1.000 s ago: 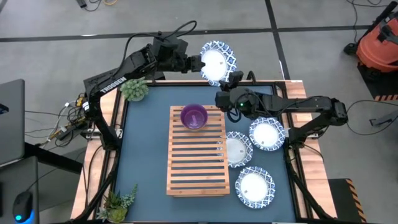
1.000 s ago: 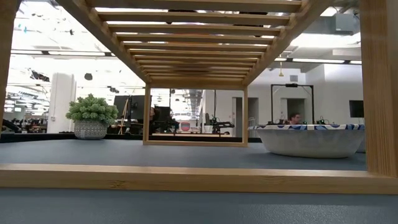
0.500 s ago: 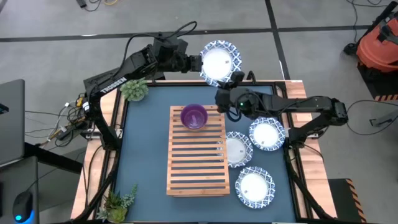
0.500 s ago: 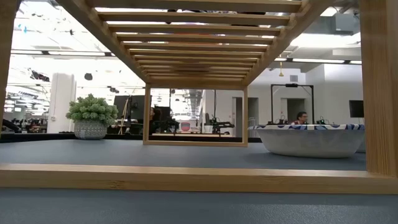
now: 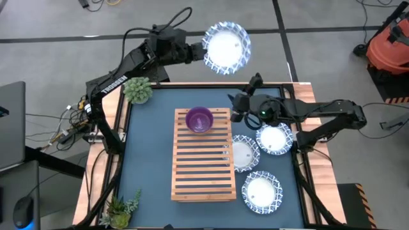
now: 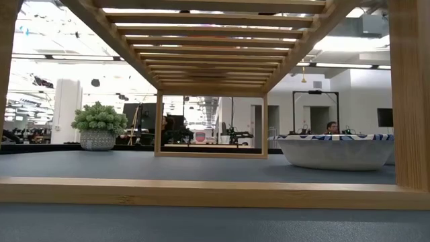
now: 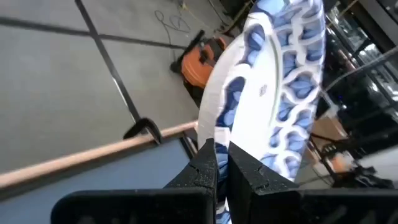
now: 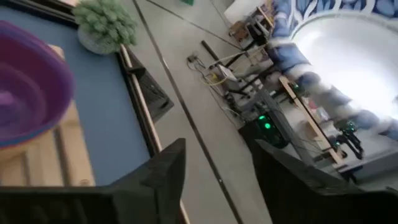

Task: Place and stack bowls onto a shelf
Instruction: Put the top left big white and blue bowl on the shelf

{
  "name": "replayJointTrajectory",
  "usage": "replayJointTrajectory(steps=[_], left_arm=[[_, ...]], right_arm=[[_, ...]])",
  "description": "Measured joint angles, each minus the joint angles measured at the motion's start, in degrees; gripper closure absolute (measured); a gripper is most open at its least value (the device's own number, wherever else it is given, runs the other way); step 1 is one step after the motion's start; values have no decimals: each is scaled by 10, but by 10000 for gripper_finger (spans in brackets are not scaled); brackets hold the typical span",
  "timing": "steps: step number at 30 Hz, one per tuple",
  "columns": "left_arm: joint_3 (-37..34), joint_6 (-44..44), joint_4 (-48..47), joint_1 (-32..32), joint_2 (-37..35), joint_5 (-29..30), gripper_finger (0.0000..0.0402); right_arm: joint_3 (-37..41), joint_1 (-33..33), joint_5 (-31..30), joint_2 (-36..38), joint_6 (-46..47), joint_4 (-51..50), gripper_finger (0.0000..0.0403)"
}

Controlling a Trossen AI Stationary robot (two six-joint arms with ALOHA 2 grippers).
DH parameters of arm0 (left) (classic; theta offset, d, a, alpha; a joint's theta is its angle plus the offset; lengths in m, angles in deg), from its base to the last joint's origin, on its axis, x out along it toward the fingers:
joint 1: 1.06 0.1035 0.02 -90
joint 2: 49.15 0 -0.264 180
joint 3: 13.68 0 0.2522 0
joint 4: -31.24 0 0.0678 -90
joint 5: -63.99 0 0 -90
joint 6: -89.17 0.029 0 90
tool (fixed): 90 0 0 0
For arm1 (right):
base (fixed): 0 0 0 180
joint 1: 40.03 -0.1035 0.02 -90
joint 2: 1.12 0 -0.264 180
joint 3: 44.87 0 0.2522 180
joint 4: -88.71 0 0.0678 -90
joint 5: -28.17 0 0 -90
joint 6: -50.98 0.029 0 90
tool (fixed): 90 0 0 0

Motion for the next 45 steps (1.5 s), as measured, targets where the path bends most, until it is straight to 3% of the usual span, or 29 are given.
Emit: replayJointTrajectory(steps=[8, 11, 15, 20, 27, 36, 42, 45], left_arm=[[-1, -57, -76, 12, -21, -226, 401], [-1, -70, -133, -3, -53, -266, 401], [0, -75, -228, -42, -95, -257, 401], [0, -123, -320, -135, -134, -187, 401], [0, -198, -393, -266, -130, -100, 401], [-2, -301, -447, -342, -88, -61, 401], [-3, -312, -432, -401, -60, -84, 401], [-3, -308, -434, -432, -58, -45, 401]], right_arm=[[0, -20, -52, 89, 121, -139, 175], [0, -14, -54, 124, 173, -187, 178], [0, 2, -55, 159, 226, -248, 179], [0, 34, -53, 175, 244, -280, 180], [0, 75, -46, 166, 244, -274, 180], [0, 114, 85, 124, 205, -270, 180], [0, 115, 132, 108, 183, -270, 180], [0, 114, 146, 109, 201, -279, 180]])
